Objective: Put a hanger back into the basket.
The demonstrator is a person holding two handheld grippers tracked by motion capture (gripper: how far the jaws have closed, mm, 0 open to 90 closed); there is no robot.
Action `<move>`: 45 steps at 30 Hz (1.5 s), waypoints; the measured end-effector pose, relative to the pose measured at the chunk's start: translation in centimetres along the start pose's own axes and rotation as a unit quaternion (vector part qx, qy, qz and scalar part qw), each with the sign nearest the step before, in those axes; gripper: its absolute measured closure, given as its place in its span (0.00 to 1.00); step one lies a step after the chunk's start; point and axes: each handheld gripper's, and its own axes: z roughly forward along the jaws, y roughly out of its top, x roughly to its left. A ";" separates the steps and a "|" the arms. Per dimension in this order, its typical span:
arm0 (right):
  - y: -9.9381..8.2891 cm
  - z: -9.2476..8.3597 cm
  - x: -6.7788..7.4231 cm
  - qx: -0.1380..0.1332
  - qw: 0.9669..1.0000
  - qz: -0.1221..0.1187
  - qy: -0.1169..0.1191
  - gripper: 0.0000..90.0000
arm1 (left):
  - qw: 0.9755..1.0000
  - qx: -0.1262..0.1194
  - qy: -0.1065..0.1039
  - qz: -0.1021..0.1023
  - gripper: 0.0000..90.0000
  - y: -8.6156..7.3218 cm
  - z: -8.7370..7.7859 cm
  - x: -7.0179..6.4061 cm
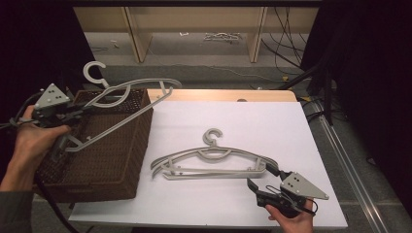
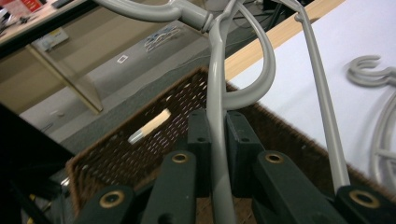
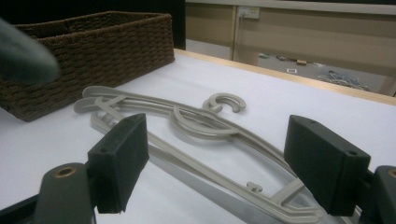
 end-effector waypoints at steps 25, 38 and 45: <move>-0.1 0.2 -0.1 0.007 1.000 0.003 0.002 0.26 | 0.995 0.048 0.065 -0.054 0.91 -6.6 -2.5 4.6; -0.2 0.5 0.0 0.004 1.000 0.008 0.010 0.25 | 0.994 0.085 0.061 -0.024 0.91 -7.2 -0.2 3.6; -0.2 0.5 0.1 0.016 1.000 0.004 0.007 0.25 | 0.991 0.124 0.052 0.005 0.91 -7.8 2.6 2.5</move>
